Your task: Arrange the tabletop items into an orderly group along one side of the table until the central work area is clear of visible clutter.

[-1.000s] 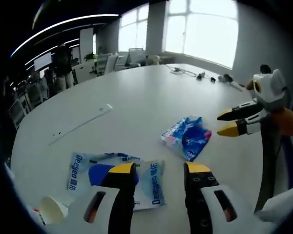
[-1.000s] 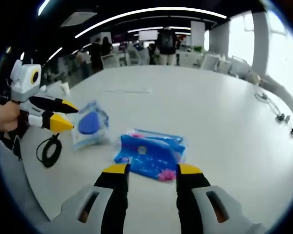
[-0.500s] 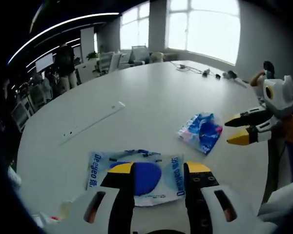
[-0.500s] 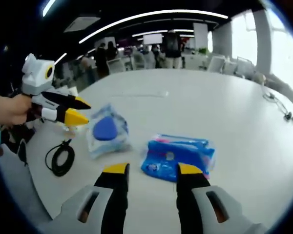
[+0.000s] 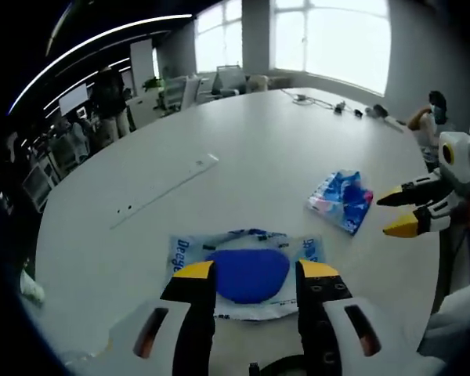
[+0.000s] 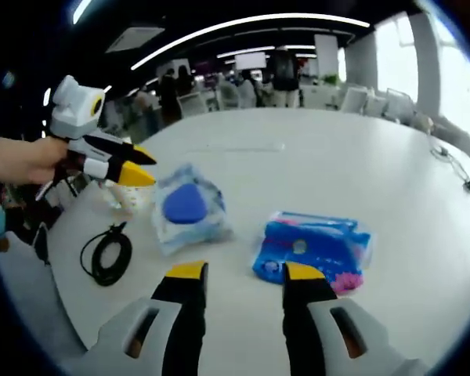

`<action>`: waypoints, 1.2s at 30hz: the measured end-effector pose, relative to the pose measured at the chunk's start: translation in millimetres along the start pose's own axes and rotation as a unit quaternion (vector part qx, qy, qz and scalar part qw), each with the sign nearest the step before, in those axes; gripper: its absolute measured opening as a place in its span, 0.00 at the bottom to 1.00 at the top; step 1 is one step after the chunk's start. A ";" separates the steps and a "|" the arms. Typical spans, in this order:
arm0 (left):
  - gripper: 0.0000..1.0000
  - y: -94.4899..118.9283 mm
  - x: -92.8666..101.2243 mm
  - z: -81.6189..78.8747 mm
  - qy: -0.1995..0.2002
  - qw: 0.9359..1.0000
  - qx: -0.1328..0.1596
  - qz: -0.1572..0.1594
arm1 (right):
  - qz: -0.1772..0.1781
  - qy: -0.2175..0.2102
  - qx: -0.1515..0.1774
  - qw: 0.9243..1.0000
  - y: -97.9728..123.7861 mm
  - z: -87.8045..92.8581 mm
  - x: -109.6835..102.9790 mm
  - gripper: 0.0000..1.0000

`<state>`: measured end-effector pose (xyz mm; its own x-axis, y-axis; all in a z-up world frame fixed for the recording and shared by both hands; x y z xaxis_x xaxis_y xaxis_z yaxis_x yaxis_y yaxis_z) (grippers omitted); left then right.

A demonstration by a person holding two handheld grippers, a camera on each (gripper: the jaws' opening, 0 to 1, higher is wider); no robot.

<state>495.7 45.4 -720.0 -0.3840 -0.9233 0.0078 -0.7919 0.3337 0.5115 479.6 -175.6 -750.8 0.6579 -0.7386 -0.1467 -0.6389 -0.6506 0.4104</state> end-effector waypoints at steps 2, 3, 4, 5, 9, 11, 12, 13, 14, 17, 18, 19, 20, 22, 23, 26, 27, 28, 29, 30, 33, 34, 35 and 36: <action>0.37 -0.4 -6.4 1.8 -0.001 1.000 -0.012 -0.004 | -0.002 -0.003 -0.002 1.000 -1.1 1.8 -3.5 0.35; 0.38 -0.5 -8.3 1.6 0.000 1.000 -0.012 -0.006 | -0.004 -0.006 -0.004 1.000 -1.9 3.5 -6.9 0.35; 0.38 -0.4 -11.2 1.6 0.003 1.000 -0.014 -0.006 | -0.007 -0.008 -0.005 1.000 -2.7 4.8 -9.5 0.35; 0.38 -0.4 -13.6 1.5 0.004 1.000 -0.015 -0.007 | -0.010 -0.010 -0.006 1.000 -3.8 6.3 -13.1 0.35; 0.40 0.9 -23.3 1.4 0.001 1.000 -0.021 -0.014 | -0.018 -0.015 -0.011 1.000 -6.8 9.8 -22.7 0.35; 0.42 1.4 -26.8 1.9 0.003 1.000 -0.026 -0.015 | -0.023 -0.017 -0.013 1.000 -9.0 11.4 -26.6 0.35; 0.43 1.5 -28.1 2.3 0.003 0.999 -0.029 -0.015 | -0.024 -0.017 -0.014 0.999 -9.9 11.9 -27.9 0.35; 0.44 1.5 -31.1 2.6 0.002 0.999 -0.032 -0.016 | -0.026 -0.020 -0.015 0.999 -11.1 12.1 -29.5 0.35; 0.44 1.7 -33.2 2.8 0.001 0.999 -0.033 -0.018 | -0.028 -0.021 -0.014 0.999 -12.2 12.4 -30.5 0.35; 0.45 1.7 -40.3 4.1 0.003 0.999 -0.039 -0.022 | -0.032 -0.022 -0.015 0.999 -14.6 11.5 -34.0 0.35; 0.45 1.7 -42.1 4.5 0.003 0.999 -0.041 -0.023 | -0.033 -0.023 -0.014 0.999 -15.4 10.9 -34.8 0.35; 0.46 1.4 -44.0 4.9 0.003 0.999 -0.042 -0.024 | -0.034 -0.025 -0.014 0.999 -16.2 10.5 -35.4 0.35; 0.47 1.2 -45.3 5.2 0.005 0.999 -0.043 -0.025 | -0.036 -0.029 -0.014 0.999 -17.7 9.9 -36.2 0.36; 0.48 0.0 -49.0 5.8 0.009 0.998 -0.048 -0.026 | -0.041 -0.038 -0.014 0.998 -20.4 9.7 -38.5 0.37; 0.49 -0.3 -49.9 6.2 0.012 0.998 -0.052 -0.025 | -0.044 -0.042 -0.014 0.998 -21.4 9.9 -39.7 0.38; 0.50 -1.8 -53.1 6.7 0.012 0.998 -0.057 -0.025 | -0.049 -0.049 -0.016 0.997 -25.2 10.7 -43.0 0.39; 0.49 -1.6 -53.8 6.4 0.012 0.998 -0.060 -0.026 | -0.050 -0.052 -0.017 0.997 -26.3 11.0 -44.4 0.39; 0.49 -1.9 -54.9 5.9 0.014 0.998 -0.061 -0.026 | -0.051 -0.054 -0.017 0.997 -27.1 11.2 -45.3 0.39; 0.49 -2.9 -56.6 5.3 0.016 0.998 -0.061 -0.026 | -0.053 -0.058 -0.017 0.997 -27.8 11.3 -46.5 0.39; 0.49 -3.9 -58.4 5.2 0.017 0.997 -0.065 -0.027 | -0.055 -0.061 -0.017 0.996 -28.7 11.3 -47.9 0.39; 0.50 -5.1 -60.0 5.3 0.023 0.997 -0.072 -0.026 | -0.061 -0.063 -0.018 0.996 -31.5 11.6 -52.1 0.39; 0.50 -5.2 -60.6 5.7 0.023 0.997 -0.075 -0.027 | -0.062 -0.065 -0.018 0.996 -32.4 11.8 -52.7 0.39; 0.50 -5.2 -61.3 5.9 0.025 0.996 -0.078 -0.028 | -0.063 -0.068 -0.018 0.996 -33.0 11.8 -53.1 0.39; 0.50 -5.5 -62.3 6.2 0.027 0.996 -0.080 -0.029 | -0.063 -0.073 -0.017 0.995 -34.0 12.1 -53.3 0.39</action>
<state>521.0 102.2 -728.6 -0.3102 -0.9505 0.0188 -0.7245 0.2491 0.6427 461.5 -116.3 -767.8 0.6653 -0.6713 -0.3266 -0.5401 -0.7348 0.4102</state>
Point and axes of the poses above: the point that each gripper's makers call its tool centre point, and the gripper's own axes: y roughly backward along the fingers, x roughly to its right, z roughly out of its underside, the point moved 4 cm from there along y, roughly backward along the fingers, and after that the axes turned 13 degrees about x, right-handed, at the moved point
